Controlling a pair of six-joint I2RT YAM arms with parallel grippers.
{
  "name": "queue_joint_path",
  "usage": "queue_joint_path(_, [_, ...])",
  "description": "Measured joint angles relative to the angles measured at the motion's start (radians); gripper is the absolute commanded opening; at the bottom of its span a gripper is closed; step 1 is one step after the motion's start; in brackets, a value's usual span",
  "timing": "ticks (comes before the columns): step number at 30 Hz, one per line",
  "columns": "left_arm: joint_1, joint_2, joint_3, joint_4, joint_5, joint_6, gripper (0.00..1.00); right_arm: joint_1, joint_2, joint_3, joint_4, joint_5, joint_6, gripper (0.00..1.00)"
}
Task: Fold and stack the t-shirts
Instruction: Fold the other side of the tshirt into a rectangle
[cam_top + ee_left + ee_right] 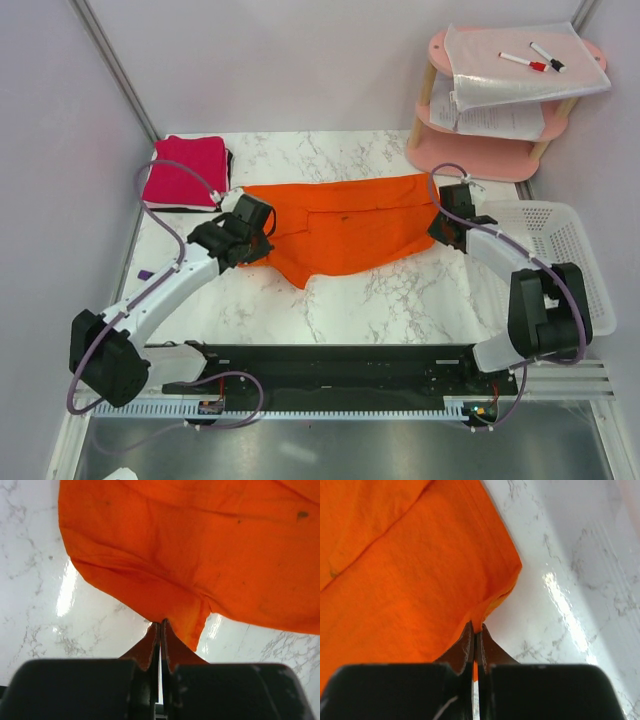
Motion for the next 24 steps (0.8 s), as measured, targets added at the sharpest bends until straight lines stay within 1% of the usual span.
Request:
queue_joint_path(7, [0.125,0.047,0.097,0.013,-0.006,0.069,0.02,-0.014,0.122,0.105,0.022,-0.005,-0.016,0.0])
queue_joint_path(12, [0.196,0.12,0.184,0.04,0.021,0.125,0.02,-0.029,0.218,0.169,0.031,-0.017,-0.023,0.0])
queue_joint_path(24, [0.251,0.325,0.347,0.076,0.077,0.197,0.02,-0.088,0.342,0.266,0.036,-0.063,-0.023,0.0])
